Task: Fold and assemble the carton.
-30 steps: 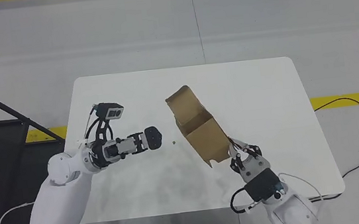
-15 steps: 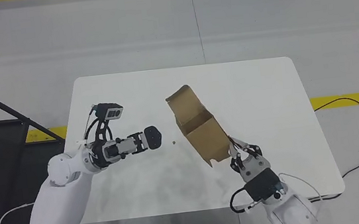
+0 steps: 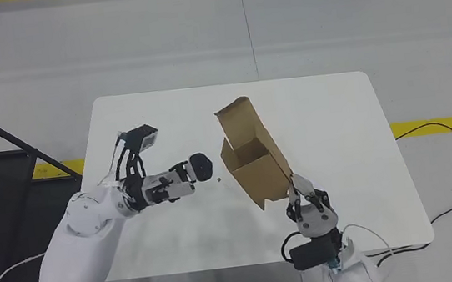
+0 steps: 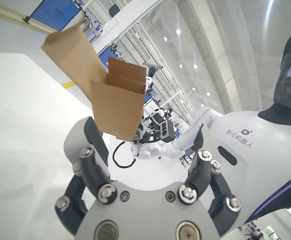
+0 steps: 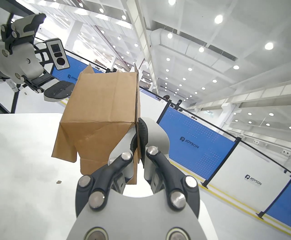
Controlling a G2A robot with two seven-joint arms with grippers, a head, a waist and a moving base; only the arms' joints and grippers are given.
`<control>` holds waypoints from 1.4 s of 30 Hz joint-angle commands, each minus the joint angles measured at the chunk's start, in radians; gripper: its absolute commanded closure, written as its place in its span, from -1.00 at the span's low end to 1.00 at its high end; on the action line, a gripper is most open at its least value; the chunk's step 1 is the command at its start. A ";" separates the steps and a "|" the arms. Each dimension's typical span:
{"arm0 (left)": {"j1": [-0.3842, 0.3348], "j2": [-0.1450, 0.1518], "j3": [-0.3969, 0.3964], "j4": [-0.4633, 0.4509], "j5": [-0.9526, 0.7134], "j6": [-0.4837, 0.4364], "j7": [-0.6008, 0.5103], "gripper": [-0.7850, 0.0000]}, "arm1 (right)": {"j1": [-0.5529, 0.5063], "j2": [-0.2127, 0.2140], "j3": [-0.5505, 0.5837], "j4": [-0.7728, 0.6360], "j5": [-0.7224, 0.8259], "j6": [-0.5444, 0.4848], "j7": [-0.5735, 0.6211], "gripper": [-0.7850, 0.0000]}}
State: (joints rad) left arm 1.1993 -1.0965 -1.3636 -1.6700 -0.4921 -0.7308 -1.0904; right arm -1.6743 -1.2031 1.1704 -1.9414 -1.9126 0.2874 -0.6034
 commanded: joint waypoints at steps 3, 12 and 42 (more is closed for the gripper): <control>0.013 0.020 0.020 -0.033 0.131 -0.093 0.093 -1.00 | 0.012 -0.009 -0.029 0.023 -0.014 0.066 -0.015 1.00; 0.019 0.054 0.061 0.014 0.258 -0.279 0.281 -1.00 | 0.015 -0.013 -0.038 0.030 -0.007 0.074 -0.005 1.00; 0.000 0.054 0.072 -0.016 0.309 -0.281 0.283 -1.00 | 0.037 -0.044 -0.087 0.113 -0.113 0.366 -0.148 1.00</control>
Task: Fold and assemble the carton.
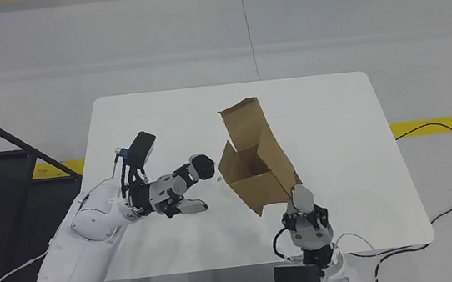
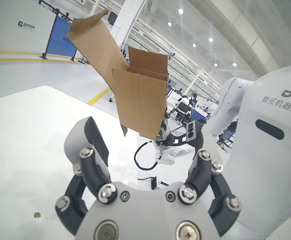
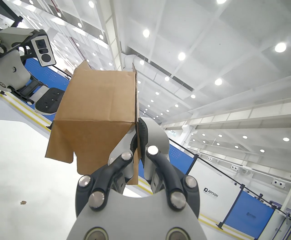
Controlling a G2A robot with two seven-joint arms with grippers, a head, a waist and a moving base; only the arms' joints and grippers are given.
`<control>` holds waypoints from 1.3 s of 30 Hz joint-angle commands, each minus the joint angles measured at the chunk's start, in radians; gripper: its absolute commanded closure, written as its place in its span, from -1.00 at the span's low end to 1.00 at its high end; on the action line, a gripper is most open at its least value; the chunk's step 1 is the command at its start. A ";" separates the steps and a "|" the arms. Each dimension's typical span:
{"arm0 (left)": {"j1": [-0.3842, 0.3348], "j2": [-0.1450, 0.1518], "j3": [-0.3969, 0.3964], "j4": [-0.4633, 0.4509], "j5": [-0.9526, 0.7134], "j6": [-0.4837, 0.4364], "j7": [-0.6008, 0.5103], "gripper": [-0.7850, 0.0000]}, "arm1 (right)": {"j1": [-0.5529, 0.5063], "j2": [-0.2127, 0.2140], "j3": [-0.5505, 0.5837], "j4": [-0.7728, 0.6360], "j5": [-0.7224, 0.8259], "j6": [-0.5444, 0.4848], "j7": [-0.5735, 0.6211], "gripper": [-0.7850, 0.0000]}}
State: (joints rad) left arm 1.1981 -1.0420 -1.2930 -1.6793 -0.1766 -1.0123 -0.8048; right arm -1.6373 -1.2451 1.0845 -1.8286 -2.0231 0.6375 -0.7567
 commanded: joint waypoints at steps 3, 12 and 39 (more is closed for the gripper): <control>0.006 -0.003 -0.008 -0.001 -0.050 0.000 0.001 -1.00 | -0.006 -0.005 -0.007 0.000 -0.009 0.034 0.025 1.00; 0.007 -0.003 -0.012 0.003 -0.055 0.000 -0.001 -1.00 | -0.006 -0.005 -0.007 0.000 -0.009 0.034 0.025 1.00; 0.035 0.008 0.006 0.015 -0.084 0.000 0.049 -1.00 | 0.015 -0.027 -0.006 0.052 -0.217 0.230 0.041 1.00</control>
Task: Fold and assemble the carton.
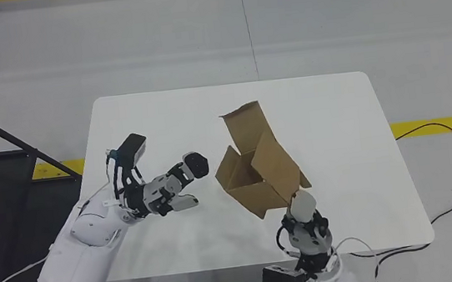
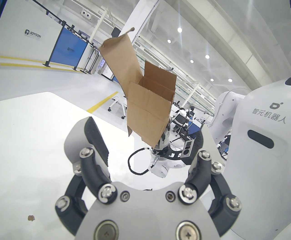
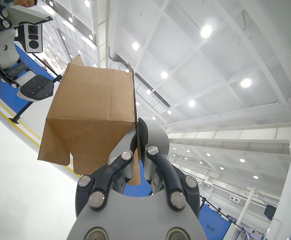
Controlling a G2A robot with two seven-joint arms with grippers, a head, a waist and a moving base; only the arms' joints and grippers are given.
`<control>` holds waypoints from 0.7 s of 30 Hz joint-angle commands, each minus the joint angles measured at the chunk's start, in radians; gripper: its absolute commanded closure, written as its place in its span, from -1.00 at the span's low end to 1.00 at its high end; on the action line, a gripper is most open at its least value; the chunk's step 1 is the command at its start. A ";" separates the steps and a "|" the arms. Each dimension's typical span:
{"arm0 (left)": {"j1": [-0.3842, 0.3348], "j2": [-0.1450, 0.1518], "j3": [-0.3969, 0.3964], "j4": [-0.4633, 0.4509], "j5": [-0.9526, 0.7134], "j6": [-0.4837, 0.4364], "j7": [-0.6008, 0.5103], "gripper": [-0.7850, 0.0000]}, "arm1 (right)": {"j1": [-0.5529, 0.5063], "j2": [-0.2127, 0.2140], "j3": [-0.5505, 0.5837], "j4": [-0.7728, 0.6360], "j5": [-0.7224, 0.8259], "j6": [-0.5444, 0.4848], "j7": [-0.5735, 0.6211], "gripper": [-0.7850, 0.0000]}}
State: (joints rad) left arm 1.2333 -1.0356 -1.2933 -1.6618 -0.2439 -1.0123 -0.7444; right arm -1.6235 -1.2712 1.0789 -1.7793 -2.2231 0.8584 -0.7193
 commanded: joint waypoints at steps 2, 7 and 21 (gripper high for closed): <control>-0.001 0.006 0.008 -0.002 -0.040 0.011 -0.033 -1.00 | 0.003 -0.003 -0.001 0.008 -0.050 0.022 0.014 1.00; 0.000 0.013 0.014 -0.015 -0.087 0.062 -0.068 -1.00 | 0.009 -0.009 -0.004 0.016 -0.119 0.048 0.051 1.00; -0.009 0.026 -0.004 -0.019 -0.215 0.071 -0.131 -1.00 | 0.011 -0.025 0.003 0.030 -0.286 0.107 0.183 1.00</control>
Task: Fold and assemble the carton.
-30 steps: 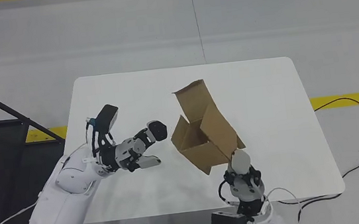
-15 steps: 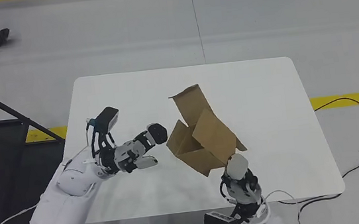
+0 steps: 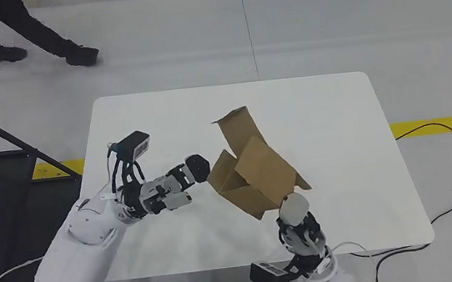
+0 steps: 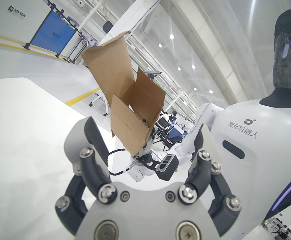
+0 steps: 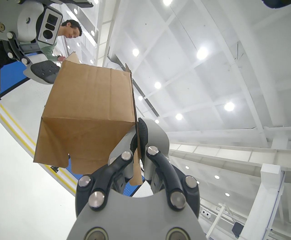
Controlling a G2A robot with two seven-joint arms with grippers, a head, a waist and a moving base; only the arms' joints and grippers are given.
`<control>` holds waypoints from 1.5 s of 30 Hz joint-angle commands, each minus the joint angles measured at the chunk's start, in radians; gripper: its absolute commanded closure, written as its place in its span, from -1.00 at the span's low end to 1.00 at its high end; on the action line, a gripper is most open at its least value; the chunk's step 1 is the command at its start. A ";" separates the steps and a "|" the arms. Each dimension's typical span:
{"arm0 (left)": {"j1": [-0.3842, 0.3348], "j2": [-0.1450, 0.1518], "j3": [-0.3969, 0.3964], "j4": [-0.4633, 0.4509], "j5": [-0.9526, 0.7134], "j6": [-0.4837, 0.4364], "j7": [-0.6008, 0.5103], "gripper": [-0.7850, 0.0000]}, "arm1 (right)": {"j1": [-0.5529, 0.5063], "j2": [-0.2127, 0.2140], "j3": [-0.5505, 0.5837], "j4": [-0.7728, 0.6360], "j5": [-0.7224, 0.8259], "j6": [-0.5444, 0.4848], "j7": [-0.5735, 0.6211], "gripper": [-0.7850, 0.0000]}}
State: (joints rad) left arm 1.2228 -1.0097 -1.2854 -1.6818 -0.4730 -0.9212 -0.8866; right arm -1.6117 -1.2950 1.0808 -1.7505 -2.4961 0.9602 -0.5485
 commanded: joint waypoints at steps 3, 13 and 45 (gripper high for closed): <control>0.021 -0.003 -0.065 -0.022 0.161 -0.091 0.088 -1.00 | -0.003 -0.004 0.002 0.001 -0.045 0.001 0.040 1.00; 0.103 -0.024 -0.212 -0.256 0.483 -0.091 0.287 -1.00 | -0.021 -0.004 0.016 -0.018 -0.071 -0.055 0.073 1.00; 0.082 0.089 -0.166 -0.244 0.429 -0.091 0.135 -1.00 | -0.098 0.057 0.143 -0.177 0.190 -0.699 -0.143 1.00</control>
State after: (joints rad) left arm 1.3080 -0.9257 -1.4507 -1.9311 -0.0053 -1.0123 -0.7246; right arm -1.7089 -1.2385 1.2231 -1.9265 -2.3070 0.2699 -0.6891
